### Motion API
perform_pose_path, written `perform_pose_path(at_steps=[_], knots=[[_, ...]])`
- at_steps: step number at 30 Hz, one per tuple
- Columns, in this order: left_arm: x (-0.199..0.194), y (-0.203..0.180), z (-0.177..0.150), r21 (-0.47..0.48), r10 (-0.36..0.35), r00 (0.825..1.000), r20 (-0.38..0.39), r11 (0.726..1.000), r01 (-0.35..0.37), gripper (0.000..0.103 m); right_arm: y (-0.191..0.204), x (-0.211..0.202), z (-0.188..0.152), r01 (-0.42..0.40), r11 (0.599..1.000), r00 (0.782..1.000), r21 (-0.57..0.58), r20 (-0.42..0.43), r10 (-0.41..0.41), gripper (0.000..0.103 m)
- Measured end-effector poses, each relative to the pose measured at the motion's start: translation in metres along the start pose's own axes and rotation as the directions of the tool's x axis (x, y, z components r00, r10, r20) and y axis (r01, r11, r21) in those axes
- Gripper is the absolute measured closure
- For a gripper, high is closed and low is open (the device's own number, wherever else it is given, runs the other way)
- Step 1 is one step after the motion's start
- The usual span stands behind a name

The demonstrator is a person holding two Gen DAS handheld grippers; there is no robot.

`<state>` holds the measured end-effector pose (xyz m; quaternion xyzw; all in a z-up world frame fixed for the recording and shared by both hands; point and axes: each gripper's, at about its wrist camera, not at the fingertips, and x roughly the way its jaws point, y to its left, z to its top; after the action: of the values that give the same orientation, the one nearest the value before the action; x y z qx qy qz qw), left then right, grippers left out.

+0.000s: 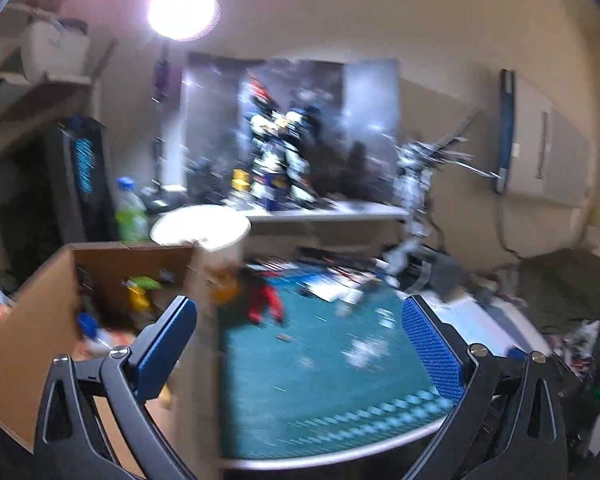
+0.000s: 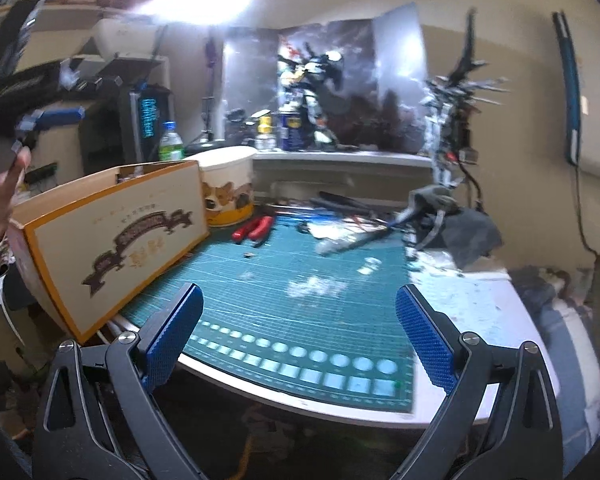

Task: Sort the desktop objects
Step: 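Withdraw the left gripper from the box back over the mat, then reach the right gripper to the clear labelled bottle lying on the mat and close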

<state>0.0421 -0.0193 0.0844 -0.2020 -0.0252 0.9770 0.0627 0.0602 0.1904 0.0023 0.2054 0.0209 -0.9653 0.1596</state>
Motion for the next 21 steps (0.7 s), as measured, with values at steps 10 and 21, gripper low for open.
perform_pose_path(at_steps=[10,21], knots=[[0.085,-0.038,-0.08,0.049,0.003,0.997,-0.072,0.999,0.0,0.0,-0.043,-0.014,-0.02,0.136,0.99,0.99,0.047,-0.027,-0.135,0.006],[0.101,0.006,-0.075,-0.02,0.063,0.993,-0.097,0.998,-0.065,0.0,-0.054,0.003,-0.034,0.136,0.988,0.989,0.075,-0.069,-0.131,0.007]])
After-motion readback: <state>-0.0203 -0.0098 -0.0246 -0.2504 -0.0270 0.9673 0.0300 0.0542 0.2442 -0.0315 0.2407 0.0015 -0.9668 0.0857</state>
